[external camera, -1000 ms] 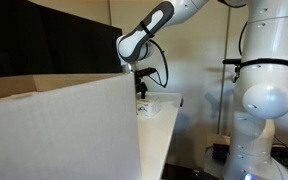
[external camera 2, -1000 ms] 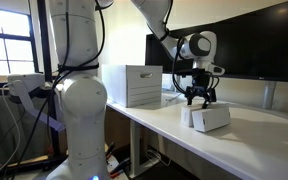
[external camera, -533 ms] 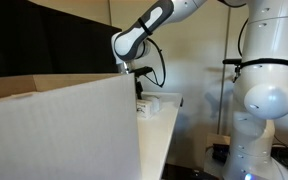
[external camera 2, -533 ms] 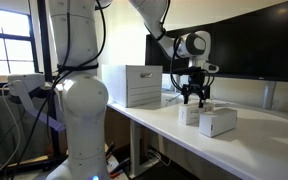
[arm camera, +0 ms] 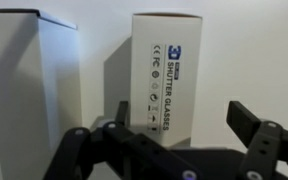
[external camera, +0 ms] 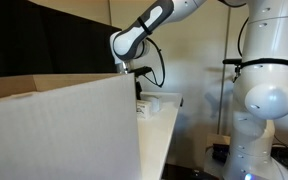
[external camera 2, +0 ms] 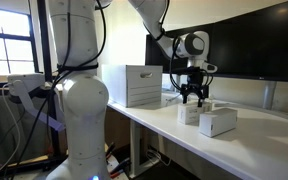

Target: Put the left and right small boxes in the big box, respectively

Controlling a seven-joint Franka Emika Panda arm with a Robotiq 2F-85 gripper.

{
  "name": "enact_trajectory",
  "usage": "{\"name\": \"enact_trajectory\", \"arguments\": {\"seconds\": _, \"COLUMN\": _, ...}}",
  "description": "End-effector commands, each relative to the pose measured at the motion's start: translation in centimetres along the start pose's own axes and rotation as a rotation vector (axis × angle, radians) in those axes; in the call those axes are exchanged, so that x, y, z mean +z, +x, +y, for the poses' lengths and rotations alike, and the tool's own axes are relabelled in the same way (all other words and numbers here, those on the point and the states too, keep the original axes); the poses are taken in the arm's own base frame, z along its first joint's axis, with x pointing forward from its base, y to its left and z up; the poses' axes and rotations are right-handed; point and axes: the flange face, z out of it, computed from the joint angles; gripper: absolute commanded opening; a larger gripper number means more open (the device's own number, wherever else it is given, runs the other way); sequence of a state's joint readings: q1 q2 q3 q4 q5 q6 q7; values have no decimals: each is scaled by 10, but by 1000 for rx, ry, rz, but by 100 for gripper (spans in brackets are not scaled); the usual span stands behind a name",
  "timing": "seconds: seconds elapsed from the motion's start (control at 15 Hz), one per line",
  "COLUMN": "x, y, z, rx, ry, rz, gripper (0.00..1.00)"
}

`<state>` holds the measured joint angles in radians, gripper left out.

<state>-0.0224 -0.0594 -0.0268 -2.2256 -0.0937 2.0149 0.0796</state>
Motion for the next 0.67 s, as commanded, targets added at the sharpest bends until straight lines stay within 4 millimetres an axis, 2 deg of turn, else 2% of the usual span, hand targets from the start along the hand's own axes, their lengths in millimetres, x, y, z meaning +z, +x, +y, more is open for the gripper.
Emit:
{"name": "enact_trajectory", "arguments": {"seconds": 0.0, "x": 5, "y": 0, "z": 5, "rx": 9, "ry": -4, "rz": -30, "gripper": 100}}
{"name": "enact_trajectory", "arguments": {"seconds": 0.4, "x": 17, "y": 3, "z": 7, "rx": 12, "ry": -1, "rz": -55, "gripper": 100}}
{"name": "enact_trajectory", "arguments": {"seconds": 0.53, "x": 21, "y": 3, "z": 9, "rx": 10, "ry": -1, "rz": -62, "gripper": 73}}
{"name": "enact_trajectory", "arguments": {"seconds": 0.6, "x": 22, "y": 4, "z": 9, "rx": 9, "ry": -2, "rz": -64, "gripper": 67}}
